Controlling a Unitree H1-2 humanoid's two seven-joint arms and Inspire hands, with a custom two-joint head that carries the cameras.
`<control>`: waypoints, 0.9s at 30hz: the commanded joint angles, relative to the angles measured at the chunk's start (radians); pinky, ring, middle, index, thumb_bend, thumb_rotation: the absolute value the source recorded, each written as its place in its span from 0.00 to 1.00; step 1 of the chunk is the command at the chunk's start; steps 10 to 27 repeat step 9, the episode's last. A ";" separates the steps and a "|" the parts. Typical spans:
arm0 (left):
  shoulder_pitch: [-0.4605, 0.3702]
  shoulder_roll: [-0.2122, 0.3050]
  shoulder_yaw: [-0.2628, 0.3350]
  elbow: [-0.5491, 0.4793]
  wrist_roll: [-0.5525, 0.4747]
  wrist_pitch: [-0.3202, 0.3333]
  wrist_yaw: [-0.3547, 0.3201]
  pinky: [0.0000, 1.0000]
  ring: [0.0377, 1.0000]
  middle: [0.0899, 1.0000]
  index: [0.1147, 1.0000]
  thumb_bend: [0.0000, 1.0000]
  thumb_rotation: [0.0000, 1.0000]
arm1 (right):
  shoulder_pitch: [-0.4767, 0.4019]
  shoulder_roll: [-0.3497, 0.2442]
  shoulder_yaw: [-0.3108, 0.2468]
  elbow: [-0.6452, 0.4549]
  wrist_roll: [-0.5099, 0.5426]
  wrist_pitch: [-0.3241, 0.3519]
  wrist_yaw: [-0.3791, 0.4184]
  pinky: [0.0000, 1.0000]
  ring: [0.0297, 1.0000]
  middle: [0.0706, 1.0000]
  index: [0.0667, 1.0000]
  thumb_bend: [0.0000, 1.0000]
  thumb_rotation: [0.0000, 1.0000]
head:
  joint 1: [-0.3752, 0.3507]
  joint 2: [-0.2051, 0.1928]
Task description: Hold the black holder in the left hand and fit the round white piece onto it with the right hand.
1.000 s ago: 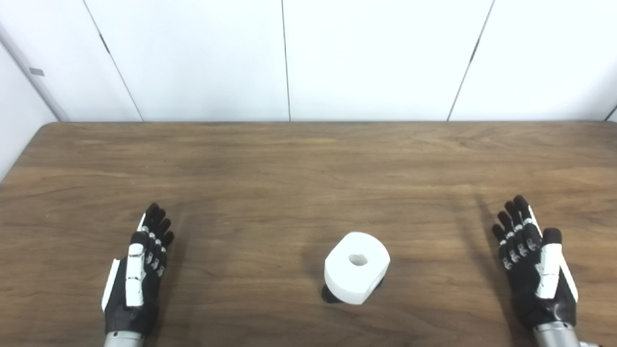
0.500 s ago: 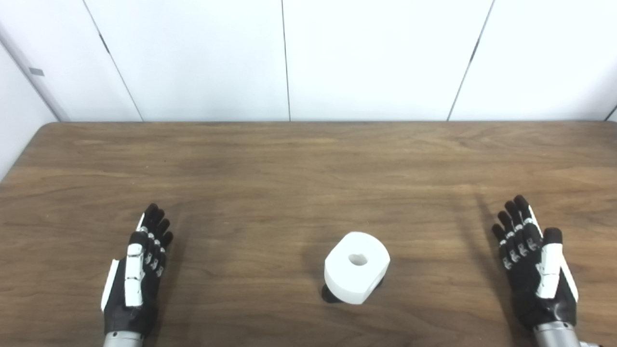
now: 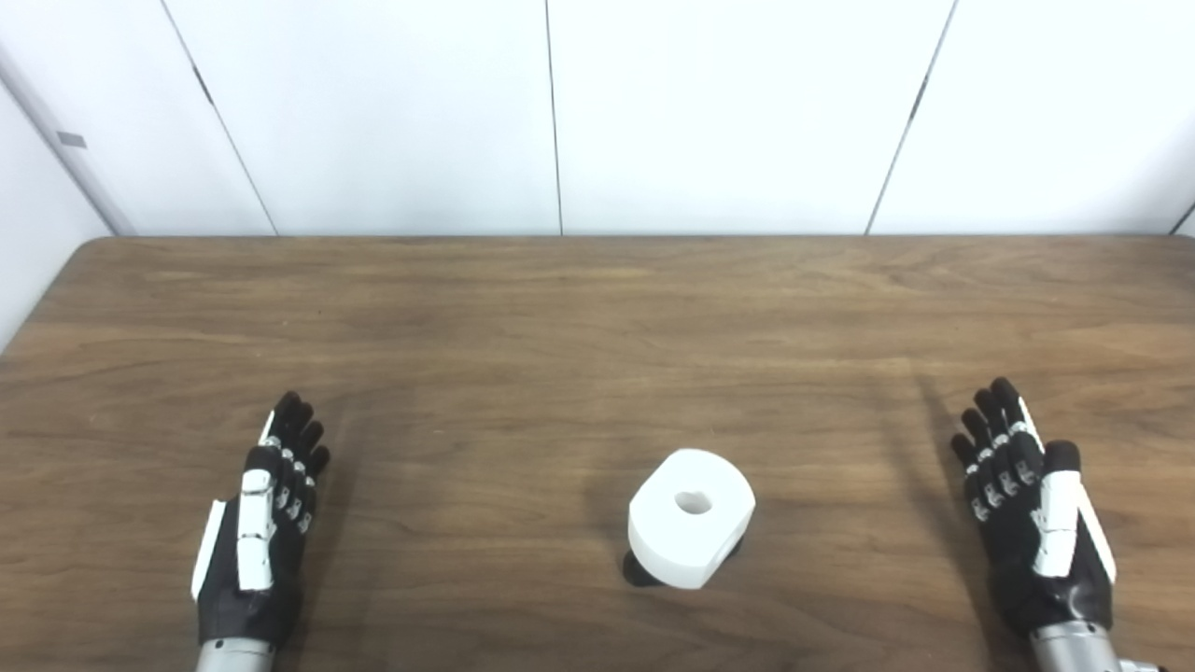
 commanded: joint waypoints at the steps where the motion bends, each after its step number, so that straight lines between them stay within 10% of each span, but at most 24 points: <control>1: -0.011 0.000 0.002 0.009 -0.006 -0.027 -0.003 1.00 1.00 1.00 1.00 0.51 1.00 | 0.010 0.032 0.005 0.052 0.000 -0.030 -0.002 1.00 1.00 1.00 0.99 0.58 1.00 | 0.001 -0.003; 27: -0.019 -0.004 0.000 0.014 0.006 -0.031 0.004 1.00 1.00 1.00 1.00 0.51 1.00 | 0.004 0.028 0.008 0.057 -0.001 -0.019 0.003 1.00 1.00 1.00 0.99 0.60 1.00 | 0.000 -0.013</control>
